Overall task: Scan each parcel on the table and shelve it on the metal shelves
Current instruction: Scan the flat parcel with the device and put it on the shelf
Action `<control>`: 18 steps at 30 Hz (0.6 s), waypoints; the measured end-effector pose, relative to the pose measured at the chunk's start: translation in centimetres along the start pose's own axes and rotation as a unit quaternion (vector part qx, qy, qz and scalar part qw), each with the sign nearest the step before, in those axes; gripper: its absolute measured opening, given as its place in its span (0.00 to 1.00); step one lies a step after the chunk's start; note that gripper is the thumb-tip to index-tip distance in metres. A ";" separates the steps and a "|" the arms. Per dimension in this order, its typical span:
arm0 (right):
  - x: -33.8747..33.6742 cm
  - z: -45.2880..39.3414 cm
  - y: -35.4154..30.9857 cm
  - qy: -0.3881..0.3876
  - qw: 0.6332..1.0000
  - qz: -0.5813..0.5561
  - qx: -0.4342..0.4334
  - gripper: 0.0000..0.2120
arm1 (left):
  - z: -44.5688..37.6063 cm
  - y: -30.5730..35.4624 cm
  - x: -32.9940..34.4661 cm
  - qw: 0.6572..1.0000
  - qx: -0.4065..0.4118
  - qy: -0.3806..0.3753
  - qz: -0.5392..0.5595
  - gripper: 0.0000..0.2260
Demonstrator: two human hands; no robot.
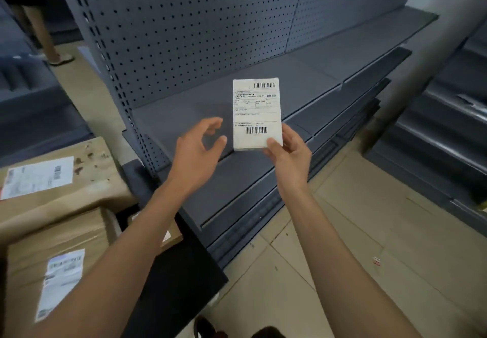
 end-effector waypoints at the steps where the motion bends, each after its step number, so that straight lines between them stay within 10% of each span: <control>1: 0.8 -0.6 0.1 -0.012 1.000 0.004 0.005 0.20 | -0.1 -0.3 -0.5 1.000 -0.006 0.005 -0.005 0.15; 18: 12.7 -10.2 3.9 -0.222 0.971 0.054 0.075 0.18 | -2.4 -4.3 -6.3 0.976 -0.128 0.160 -0.070 0.16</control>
Point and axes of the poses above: each hand's wrist, its own z-axis away from the middle knuckle, its own x-axis out of the palm, y = z × x, the point moved 5 cm from there along -z, towards the middle knuckle, and after that the axes turned 4 degrees about -y, right-handed, at the moved point
